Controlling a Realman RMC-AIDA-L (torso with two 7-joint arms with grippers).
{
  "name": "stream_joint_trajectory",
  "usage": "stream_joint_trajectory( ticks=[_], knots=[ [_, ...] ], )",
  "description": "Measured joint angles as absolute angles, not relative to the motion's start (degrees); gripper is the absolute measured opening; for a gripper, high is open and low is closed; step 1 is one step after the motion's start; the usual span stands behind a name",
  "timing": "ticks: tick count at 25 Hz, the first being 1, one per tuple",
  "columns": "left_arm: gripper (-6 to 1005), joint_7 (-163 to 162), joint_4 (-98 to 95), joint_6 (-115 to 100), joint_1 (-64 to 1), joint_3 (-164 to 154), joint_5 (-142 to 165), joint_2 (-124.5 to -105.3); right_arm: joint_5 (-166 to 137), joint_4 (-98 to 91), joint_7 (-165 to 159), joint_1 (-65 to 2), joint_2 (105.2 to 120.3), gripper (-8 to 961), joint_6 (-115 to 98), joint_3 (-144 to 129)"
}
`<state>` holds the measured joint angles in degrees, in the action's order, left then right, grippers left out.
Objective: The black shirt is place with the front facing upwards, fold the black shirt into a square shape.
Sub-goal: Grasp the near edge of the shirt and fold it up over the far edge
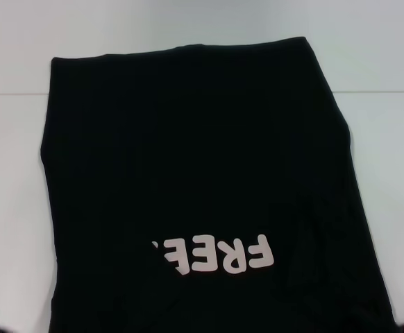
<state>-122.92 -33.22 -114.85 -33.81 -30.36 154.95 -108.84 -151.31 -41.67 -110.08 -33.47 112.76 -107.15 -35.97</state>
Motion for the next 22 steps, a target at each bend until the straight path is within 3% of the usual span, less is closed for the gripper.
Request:
stream_joint_trajectory(
  ticks=[2, 9, 13, 19, 22],
  knots=[
    [40, -123.3, -33.2, -114.8, -35.1, -28.0, 154.1, -108.29, -151.0, -41.0, -110.9, -34.0, 112.36, 47, -106.1, -33.1],
    [40, -129.4, -33.2, -106.7, -39.9, -17.5, 152.6, -105.05, -149.2, -35.3, -121.3, -37.8, 108.62, 47, -99.2, -22.2],
    [41, -131.5, -33.0, -94.8, -42.0, -15.4, 149.9, -104.56, -142.7, -33.6, -126.7, -39.3, 107.50, 48, -91.0, -20.2],
    [41, -130.9, -32.9, -81.3, -42.0, -15.3, 140.0, -106.80, -132.0, -31.8, -127.0, -41.4, 108.40, 49, -80.6, -20.6],
    [41, -128.8, -32.6, -76.1, -41.3, -15.3, 136.2, -108.58, -129.5, -30.9, -125.6, -42.8, 109.75, 49, -75.0, -20.7]
  ],
)
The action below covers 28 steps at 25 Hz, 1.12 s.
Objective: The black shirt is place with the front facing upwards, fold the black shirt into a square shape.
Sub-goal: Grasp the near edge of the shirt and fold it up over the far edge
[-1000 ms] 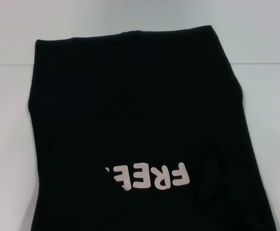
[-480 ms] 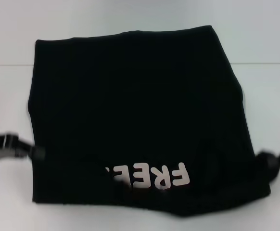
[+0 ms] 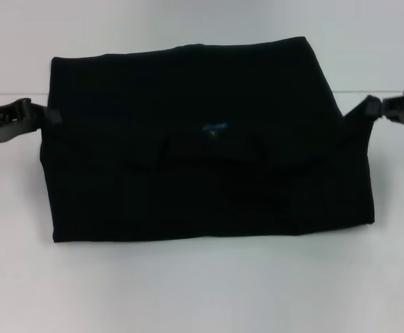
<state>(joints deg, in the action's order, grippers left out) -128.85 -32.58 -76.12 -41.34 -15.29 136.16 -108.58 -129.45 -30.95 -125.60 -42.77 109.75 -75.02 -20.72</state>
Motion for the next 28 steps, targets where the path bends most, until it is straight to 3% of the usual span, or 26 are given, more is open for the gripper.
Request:
stream_joint_trajectory(
  ticks=[7, 13, 22, 28],
  knots=[
    [40, -123.3, -32.4, -69.0, -40.6, -15.4, 131.0, -111.69, -128.8, -30.5, -118.7, -45.2, 112.65, 50, -64.0, -20.8],
    [40, -120.8, -32.4, -65.0, -40.6, -16.1, 129.3, -112.99, -128.1, -30.3, -112.1, -47.1, 114.66, 50, -58.0, -21.1],
    [65, -115.8, -32.4, -55.2, -41.5, -16.4, 128.7, -117.52, -127.5, -29.0, -102.6, -48.3, 119.54, 56, -46.0, -22.9],
    [90, -114.2, -32.5, -48.5, -42.3, -17.2, 128.4, -120.05, -123.5, -25.9, -96.2, -48.6, 119.61, 62, -44.2, -23.4]
  ],
)
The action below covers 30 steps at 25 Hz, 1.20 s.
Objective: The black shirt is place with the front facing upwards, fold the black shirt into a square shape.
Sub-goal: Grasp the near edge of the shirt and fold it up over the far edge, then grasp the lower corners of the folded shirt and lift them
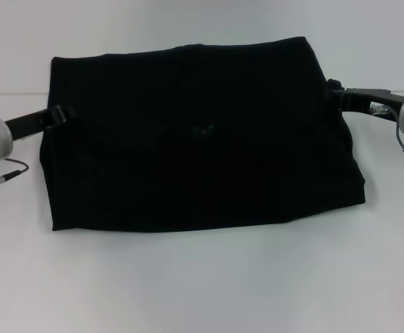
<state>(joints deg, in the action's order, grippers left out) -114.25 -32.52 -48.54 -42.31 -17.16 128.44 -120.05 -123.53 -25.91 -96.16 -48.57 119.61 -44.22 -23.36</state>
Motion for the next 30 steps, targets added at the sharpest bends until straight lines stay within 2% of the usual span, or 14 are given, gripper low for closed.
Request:
stream_joint_trajectory(
  ticks=[4, 8, 12, 14, 15, 16, 17, 20, 22, 25, 30],
  knots=[
    [106, -113.7, -32.4, -45.2, -42.4, -17.4, 128.4, -120.86, -123.3, -26.0, -96.1, -48.0, 119.60, 66, -44.2, -23.5],
    [280, -113.9, -32.3, -44.9, -42.1, -17.5, 128.4, -120.81, -120.1, -26.3, -96.1, -46.3, 119.39, 233, -42.7, -23.3],
    [425, -116.8, -30.6, -47.0, -40.4, -17.5, 128.4, -118.24, -114.8, -27.0, -96.0, -43.7, 118.96, 397, -44.8, -23.3],
    [493, -118.6, -29.6, -51.4, -39.4, -17.4, 128.4, -116.19, -111.9, -27.1, -95.6, -41.9, 118.27, 478, -48.5, -23.5],
    [527, -120.6, -28.8, -57.2, -38.5, -17.3, 128.4, -114.13, -110.6, -27.2, -93.8, -40.2, 117.26, 519, -54.6, -23.7],
    [550, -120.6, -28.8, -57.2, -38.5, -17.3, 128.4, -114.13, -110.6, -27.2, -93.8, -40.2, 117.26, 639, -54.6, -23.7],
    [573, -121.8, -28.3, -61.2, -37.9, -17.4, 128.6, -112.66, -110.6, -27.2, -92.2, -39.4, 116.68, 758, -58.7, -23.8],
    [643, -124.6, -27.3, -72.2, -36.4, -17.8, 129.1, -109.26, -111.7, -27.3, -86.6, -37.3, 115.35, 819, -70.6, -25.5],
    [690, -125.6, -28.4, -78.1, -35.0, -18.0, 129.4, -108.07, -112.4, -27.3, -82.7, -36.0, 114.94, 859, -77.0, -27.4],
    [737, -125.9, -31.8, -83.1, -32.9, -18.0, 130.8, -107.67, -113.2, -27.3, -76.6, -34.2, 115.33, 879, -83.3, -30.1],
    [741, -125.3, -34.0, -85.5, -31.9, -18.2, 134.3, -107.99, -113.8, -27.2, -70.9, -32.3, 117.42, 879, -85.3, -34.5]
  ],
)
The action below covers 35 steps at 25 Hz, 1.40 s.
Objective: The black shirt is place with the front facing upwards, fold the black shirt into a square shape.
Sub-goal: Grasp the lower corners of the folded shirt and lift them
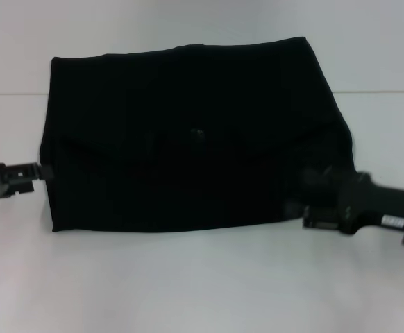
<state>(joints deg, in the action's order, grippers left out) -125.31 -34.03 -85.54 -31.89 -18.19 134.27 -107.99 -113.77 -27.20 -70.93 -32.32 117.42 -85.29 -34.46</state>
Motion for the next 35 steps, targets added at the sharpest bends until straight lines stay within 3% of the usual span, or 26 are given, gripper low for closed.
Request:
stream_joint_trajectory(
  ticks=[8, 18, 34, 35],
  knots=[
    [745, -125.3, -33.9, -77.2, -32.4, -24.4, 135.2, -110.70, -113.8, -26.5, -69.7, -32.0, 119.24, 878, -82.9, -39.6],
    [747, -125.1, -33.6, -74.4, -32.6, -25.9, 135.1, -111.95, -113.8, -26.5, -70.2, -32.0, 119.34, 878, -82.7, -40.0],
    [668, -128.4, -33.0, -75.5, -33.2, -32.2, 135.3, -112.56, -113.8, -26.3, -70.4, -31.7, 119.34, 877, -82.9, -39.5],
    [627, -128.6, -33.0, -75.3, -33.1, -32.3, 135.3, -112.55, -113.8, -26.3, -70.5, -31.7, 119.29, 877, -82.9, -39.5]
  ],
)
